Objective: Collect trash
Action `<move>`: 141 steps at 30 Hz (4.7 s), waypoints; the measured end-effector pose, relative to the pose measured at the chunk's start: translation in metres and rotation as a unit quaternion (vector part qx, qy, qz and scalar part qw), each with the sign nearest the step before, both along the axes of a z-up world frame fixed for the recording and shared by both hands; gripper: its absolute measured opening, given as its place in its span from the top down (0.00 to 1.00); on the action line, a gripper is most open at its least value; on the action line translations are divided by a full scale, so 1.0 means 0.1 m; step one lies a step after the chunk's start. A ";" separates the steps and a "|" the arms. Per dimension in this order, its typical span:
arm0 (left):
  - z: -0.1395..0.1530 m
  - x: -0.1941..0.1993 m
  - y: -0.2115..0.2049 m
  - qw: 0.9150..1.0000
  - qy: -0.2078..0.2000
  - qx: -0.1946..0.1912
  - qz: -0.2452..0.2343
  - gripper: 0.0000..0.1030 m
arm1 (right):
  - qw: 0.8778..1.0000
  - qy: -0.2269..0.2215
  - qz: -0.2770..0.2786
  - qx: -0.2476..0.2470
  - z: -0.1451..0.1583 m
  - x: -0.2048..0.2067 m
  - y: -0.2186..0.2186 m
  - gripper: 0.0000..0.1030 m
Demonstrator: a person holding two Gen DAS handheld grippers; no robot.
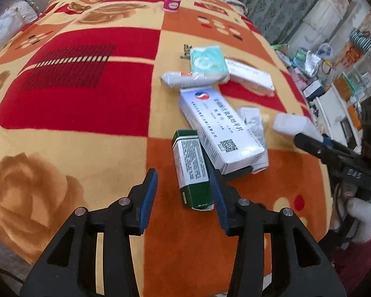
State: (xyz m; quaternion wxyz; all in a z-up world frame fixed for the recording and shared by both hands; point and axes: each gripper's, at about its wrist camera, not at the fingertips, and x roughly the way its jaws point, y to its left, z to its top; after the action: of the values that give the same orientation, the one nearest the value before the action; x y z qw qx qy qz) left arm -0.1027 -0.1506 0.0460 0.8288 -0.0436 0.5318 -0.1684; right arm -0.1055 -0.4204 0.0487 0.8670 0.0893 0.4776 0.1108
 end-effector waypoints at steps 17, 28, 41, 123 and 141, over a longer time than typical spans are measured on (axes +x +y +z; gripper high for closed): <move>0.04 -0.01 0.13 1.000 -0.019 -0.002 0.008 0.77 | 1.000 -0.013 0.014 -0.008 0.05 -0.11 0.10 0.15; 0.53 -0.16 -0.12 0.997 -0.071 -0.020 -0.019 0.78 | 1.000 -0.023 0.001 0.000 0.12 -0.22 0.01 0.15; 0.53 -0.18 -1.16 0.991 -0.069 -0.038 -0.104 0.78 | 0.998 -0.028 -0.042 -0.024 0.20 -0.47 -0.43 0.15; 0.25 -0.25 -2.31 0.986 -0.023 -0.041 -0.161 0.60 | 0.983 0.004 -0.185 -0.018 0.05 -1.03 -1.97 0.02; 0.20 0.00 -0.62 0.999 -0.035 0.007 -0.014 0.60 | 0.998 -0.014 -0.055 -0.008 0.06 -0.48 -0.67 0.02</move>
State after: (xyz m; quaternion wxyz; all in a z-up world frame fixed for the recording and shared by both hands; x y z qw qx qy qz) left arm -0.1030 -0.2122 0.0657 0.8448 -0.0245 0.5043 -0.1774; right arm -0.1533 -0.4875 0.0545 0.8792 0.1070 0.4603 0.0605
